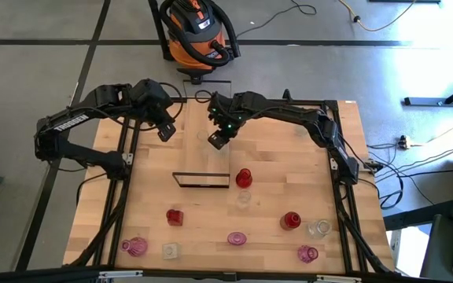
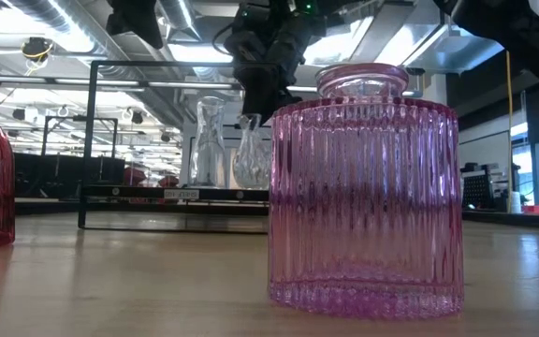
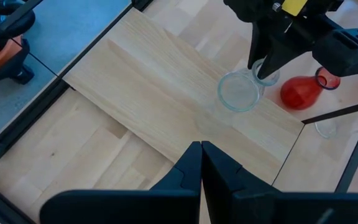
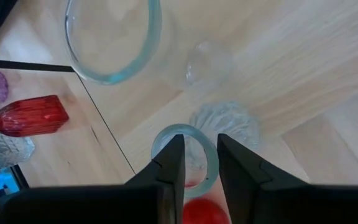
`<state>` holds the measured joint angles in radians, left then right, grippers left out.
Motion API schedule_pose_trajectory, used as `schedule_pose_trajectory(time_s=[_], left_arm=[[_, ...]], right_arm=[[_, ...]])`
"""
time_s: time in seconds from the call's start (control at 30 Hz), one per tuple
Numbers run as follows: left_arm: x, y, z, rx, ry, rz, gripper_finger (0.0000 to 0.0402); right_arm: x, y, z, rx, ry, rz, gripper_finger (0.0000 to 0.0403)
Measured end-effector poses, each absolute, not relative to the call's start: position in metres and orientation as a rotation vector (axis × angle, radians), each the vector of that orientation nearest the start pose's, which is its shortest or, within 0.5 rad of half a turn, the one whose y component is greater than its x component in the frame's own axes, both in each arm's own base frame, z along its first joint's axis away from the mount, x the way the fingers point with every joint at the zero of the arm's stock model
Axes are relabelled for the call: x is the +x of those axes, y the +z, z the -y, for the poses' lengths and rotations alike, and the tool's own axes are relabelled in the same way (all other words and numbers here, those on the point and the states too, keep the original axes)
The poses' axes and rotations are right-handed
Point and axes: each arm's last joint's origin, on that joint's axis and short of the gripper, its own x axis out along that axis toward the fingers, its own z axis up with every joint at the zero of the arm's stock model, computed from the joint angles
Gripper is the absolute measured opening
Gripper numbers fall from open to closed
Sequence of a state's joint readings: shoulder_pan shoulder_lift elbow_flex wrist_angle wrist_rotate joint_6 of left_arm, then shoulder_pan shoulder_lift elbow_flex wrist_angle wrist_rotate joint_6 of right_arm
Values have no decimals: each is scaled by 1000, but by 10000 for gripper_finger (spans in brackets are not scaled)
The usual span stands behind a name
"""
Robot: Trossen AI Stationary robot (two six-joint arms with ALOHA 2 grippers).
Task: Sort vases onto shelf
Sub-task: Put the transparent vase on the shelf
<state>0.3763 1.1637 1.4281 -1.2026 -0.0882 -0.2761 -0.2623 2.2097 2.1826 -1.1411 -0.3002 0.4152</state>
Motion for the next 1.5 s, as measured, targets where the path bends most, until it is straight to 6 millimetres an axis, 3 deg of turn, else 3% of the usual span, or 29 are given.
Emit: schedule_pose_trajectory(time_s=[0.9,1.5], left_arm=[[179,390,-73,-341,534,-887,0],[179,390,-73,-336,532,-888,0]], right_arm=[[450,281,113,671,-252,-1100,79],[453,283,109,755,-247,-1077,79]])
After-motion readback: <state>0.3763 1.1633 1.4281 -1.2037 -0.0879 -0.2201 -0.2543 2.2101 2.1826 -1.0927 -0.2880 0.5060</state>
